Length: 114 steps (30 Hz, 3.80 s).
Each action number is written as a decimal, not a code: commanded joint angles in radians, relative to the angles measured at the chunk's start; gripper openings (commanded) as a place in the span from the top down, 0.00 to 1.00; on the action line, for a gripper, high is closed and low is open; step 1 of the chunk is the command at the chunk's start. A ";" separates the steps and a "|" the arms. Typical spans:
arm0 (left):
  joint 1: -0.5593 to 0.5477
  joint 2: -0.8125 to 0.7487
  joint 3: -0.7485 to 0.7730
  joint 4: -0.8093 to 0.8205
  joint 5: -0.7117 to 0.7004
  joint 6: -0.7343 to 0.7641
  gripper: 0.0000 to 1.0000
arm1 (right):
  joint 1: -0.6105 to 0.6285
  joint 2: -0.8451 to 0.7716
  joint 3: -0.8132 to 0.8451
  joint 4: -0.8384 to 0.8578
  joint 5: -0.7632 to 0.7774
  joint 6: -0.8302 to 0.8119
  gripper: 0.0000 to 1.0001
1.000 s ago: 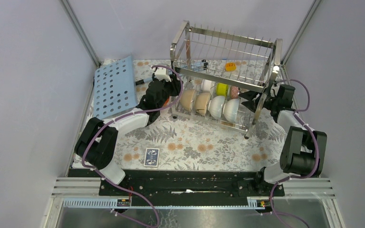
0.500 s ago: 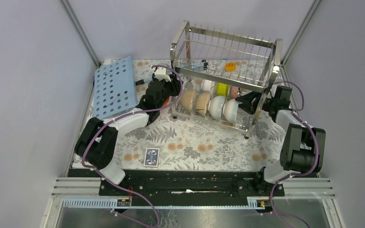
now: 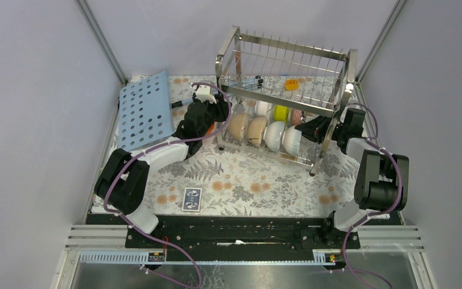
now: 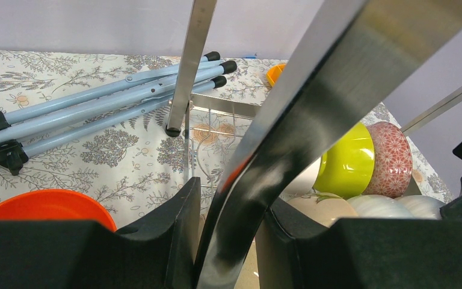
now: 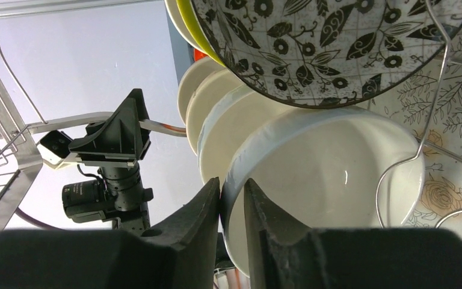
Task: Unload the bowls from the dish rack
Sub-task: Pick up the bowl from the dish rack.
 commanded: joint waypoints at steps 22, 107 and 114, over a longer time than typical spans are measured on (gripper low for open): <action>0.056 0.047 -0.020 -0.048 -0.051 -0.202 1.00 | -0.034 -0.156 -0.026 -0.001 -0.066 0.027 1.00; 0.073 0.029 -0.046 -0.013 -0.019 -0.221 1.00 | -0.109 -0.415 -0.143 0.271 0.078 0.205 1.00; 0.079 0.037 -0.049 -0.009 -0.024 -0.232 1.00 | -0.109 -0.475 -0.061 -0.005 0.182 0.034 1.00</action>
